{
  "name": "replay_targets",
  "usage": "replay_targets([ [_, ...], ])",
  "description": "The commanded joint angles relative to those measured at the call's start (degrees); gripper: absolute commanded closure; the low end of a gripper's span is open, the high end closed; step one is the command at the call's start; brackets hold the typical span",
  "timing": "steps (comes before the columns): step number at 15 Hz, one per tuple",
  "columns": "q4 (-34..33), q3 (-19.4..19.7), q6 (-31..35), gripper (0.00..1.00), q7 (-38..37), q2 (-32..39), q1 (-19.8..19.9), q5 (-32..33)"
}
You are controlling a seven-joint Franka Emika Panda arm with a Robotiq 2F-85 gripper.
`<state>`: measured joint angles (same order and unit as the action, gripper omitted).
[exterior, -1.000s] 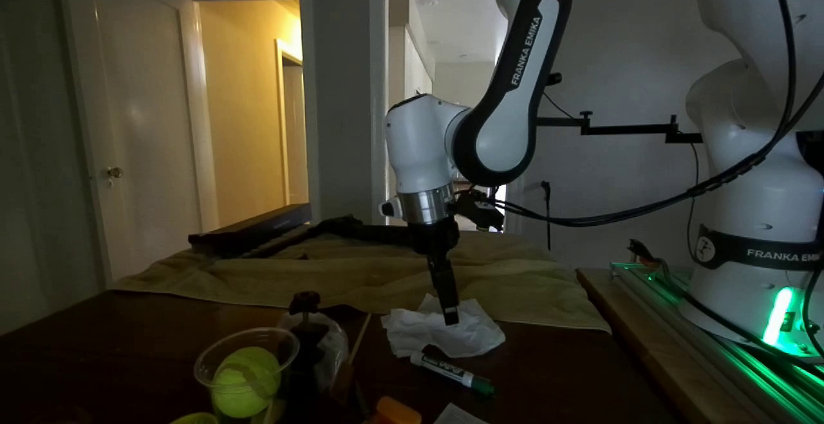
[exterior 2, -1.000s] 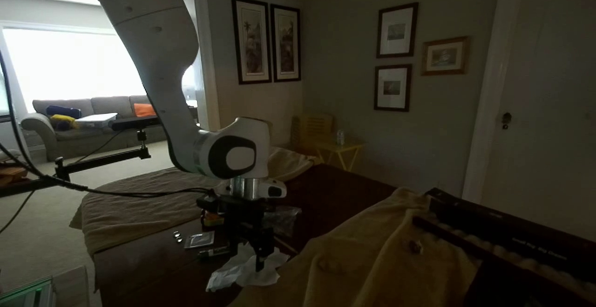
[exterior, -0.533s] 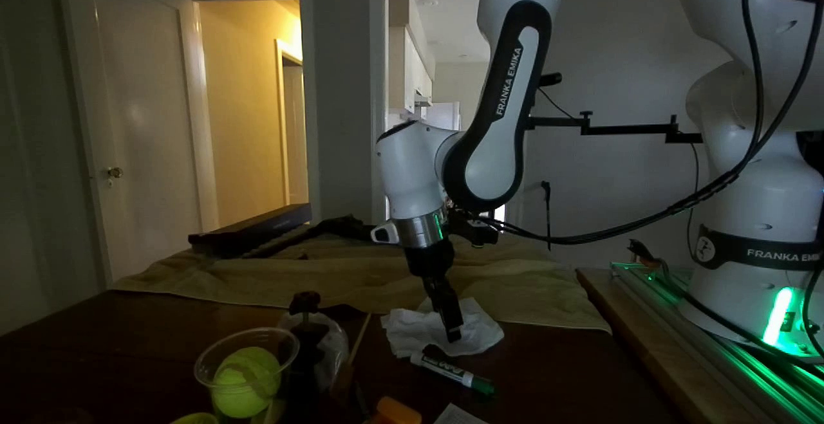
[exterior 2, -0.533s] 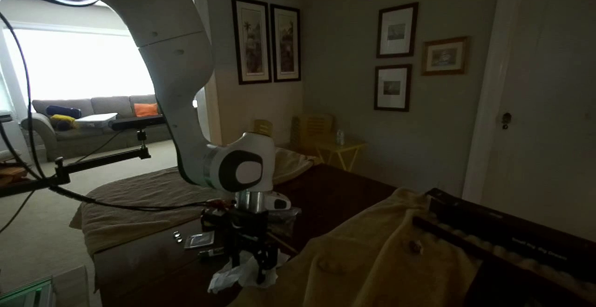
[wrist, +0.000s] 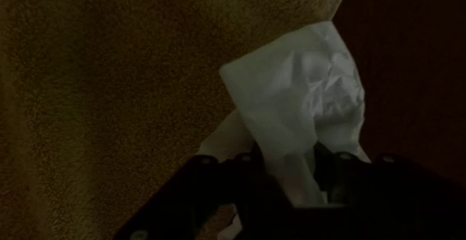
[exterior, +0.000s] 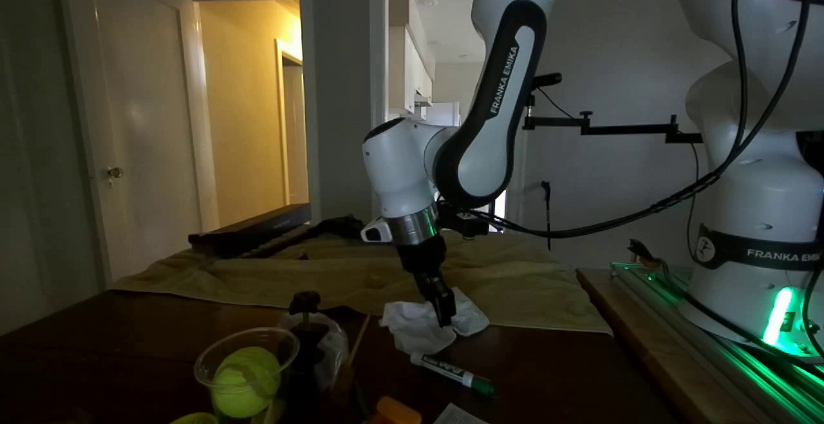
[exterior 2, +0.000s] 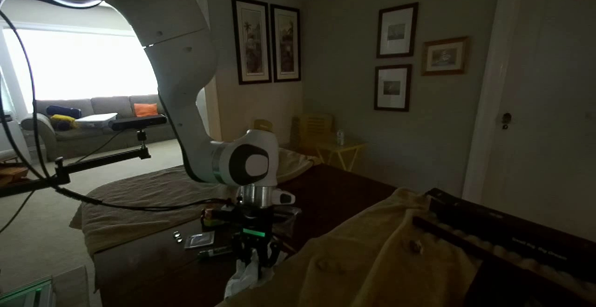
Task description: Pick up the napkin and wipe the table
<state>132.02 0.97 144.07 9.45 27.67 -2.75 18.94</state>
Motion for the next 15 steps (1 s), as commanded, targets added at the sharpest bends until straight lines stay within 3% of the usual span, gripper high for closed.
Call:
replay_targets([
  [1, -1.79, 0.50, -2.05, 1.00, 0.96, 1.31, -0.65, 2.10],
  [6, -1.51, 0.53, -3.23, 0.99, 0.30, 0.04, -0.82, 2.36],
  [15, 2.31, -0.95, -8.27, 0.99, 0.97, -12.58, -0.08, 0.93],
])
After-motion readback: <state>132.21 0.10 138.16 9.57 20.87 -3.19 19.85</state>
